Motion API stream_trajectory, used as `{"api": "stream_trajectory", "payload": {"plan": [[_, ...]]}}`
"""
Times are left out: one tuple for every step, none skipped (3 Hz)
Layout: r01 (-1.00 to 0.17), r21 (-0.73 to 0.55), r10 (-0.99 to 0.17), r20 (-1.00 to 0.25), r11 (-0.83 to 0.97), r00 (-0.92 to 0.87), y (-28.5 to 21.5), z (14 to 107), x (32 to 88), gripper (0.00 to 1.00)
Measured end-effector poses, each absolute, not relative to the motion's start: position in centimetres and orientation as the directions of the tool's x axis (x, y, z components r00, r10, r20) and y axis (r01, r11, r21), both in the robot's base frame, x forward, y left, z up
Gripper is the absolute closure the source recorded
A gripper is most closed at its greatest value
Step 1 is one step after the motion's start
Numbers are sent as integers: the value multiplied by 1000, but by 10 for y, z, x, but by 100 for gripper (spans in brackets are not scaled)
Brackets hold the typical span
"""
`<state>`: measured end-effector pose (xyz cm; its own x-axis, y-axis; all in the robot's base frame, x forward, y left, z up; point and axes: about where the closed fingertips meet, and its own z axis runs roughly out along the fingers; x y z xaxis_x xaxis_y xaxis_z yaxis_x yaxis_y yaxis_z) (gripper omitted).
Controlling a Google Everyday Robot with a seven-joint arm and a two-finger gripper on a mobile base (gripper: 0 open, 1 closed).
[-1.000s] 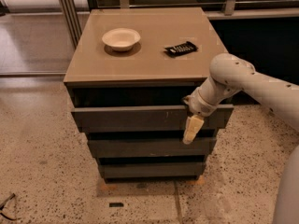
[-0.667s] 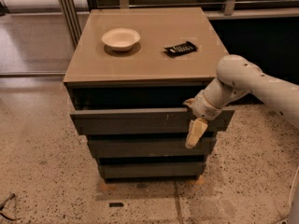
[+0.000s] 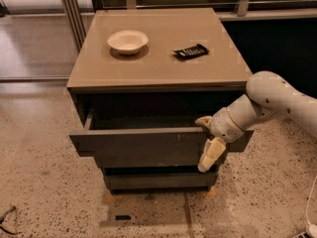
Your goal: Open top drawer
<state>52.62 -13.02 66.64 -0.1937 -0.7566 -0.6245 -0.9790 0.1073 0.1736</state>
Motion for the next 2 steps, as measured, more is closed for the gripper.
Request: {"api": "stream_trajectory", "payload": {"plan": [[-967,230,-727,-644,111,-237,-129,674,501,0],[-967,231,-727,-644,111,-237,-129,674,501,0]]}}
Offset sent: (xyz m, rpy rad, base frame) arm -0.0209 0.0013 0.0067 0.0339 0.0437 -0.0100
